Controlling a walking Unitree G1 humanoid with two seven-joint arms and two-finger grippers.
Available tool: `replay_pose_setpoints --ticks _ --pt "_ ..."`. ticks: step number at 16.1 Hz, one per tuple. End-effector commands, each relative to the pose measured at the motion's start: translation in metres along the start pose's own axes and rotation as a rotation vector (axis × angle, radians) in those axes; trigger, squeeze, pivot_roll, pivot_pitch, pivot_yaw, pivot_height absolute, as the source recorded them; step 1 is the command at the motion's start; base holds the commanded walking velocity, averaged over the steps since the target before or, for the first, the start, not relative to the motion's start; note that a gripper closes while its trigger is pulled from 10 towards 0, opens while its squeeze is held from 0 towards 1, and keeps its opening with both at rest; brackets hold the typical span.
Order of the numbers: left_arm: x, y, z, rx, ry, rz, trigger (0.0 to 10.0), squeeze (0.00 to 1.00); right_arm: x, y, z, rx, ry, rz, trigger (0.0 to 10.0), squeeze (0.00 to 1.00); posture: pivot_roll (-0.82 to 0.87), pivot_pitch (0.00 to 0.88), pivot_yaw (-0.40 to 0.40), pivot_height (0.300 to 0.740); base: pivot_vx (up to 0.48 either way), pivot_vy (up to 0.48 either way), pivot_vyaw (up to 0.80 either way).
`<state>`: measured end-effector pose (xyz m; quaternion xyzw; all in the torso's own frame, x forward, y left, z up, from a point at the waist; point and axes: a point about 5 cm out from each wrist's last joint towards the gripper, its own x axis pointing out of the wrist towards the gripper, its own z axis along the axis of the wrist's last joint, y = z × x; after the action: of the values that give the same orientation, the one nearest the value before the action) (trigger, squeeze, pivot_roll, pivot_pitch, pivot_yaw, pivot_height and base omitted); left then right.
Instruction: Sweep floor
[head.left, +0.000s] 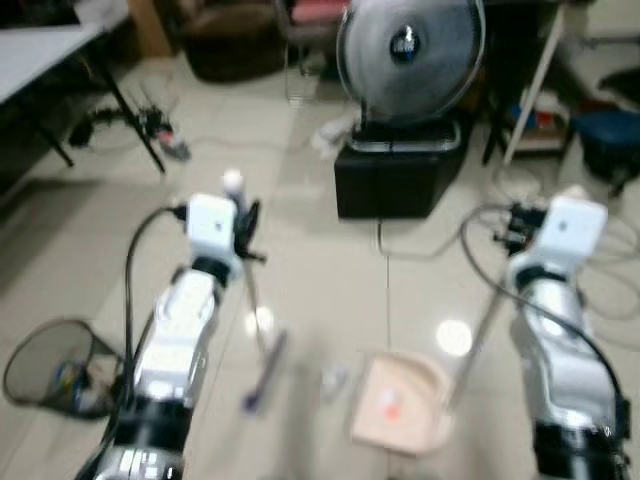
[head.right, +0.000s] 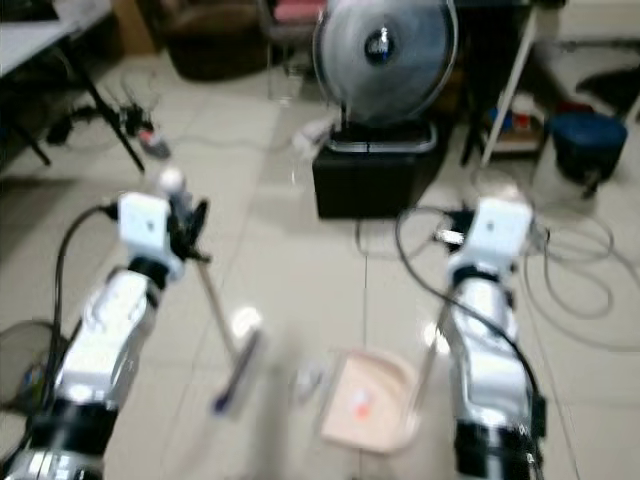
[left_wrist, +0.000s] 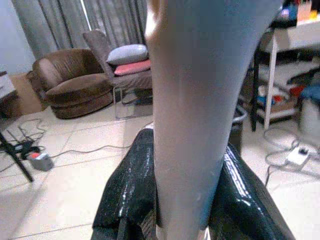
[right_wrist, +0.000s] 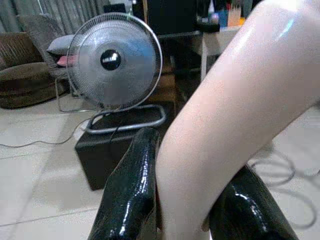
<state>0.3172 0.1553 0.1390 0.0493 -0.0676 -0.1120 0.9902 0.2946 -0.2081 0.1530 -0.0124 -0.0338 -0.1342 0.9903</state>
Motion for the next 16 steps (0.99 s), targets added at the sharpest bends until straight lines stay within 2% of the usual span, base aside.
replay_pose_setpoints --ticks 1,6,8,10,15,16 --pt "0.0 0.012 0.008 0.039 -0.032 0.027 10.0 0.0 -0.001 0.009 0.011 0.02 -0.052 0.025 10.0 0.0 -0.03 0.082 0.095 0.74 0.416 0.0 0.0" --pt "0.0 0.008 0.007 0.039 -0.023 0.007 10.0 0.0 -0.001 0.005 0.011 -0.022 -0.067 0.003 10.0 0.0 -0.03 0.089 0.1 0.74 0.412 0.0 0.0" --pt "-0.001 0.005 0.004 0.032 -0.019 -0.012 10.0 0.0 0.0 -0.002 0.008 -0.063 -0.064 -0.025 10.0 0.0 -0.03 0.1 0.106 0.74 0.0 0.0 0.0" --pt "0.0 0.013 0.009 0.011 -0.072 0.058 10.0 0.0 0.004 -0.007 0.007 -0.086 -0.083 -0.042 10.0 0.0 -0.02 0.117 0.108 0.74 0.0 0.0 0.0" --pt "0.006 0.025 -0.002 0.026 -0.031 0.146 10.0 0.0 0.012 -0.014 -0.001 -0.158 -0.098 -0.03 10.0 0.0 -0.01 0.165 0.113 0.74 0.0 0.0 0.0" --pt "0.007 0.026 -0.004 0.046 -0.046 0.162 10.0 0.0 0.015 -0.014 -0.002 -0.19 -0.122 -0.024 10.0 0.0 0.0 0.204 0.12 0.74 0.0 0.0 0.0"
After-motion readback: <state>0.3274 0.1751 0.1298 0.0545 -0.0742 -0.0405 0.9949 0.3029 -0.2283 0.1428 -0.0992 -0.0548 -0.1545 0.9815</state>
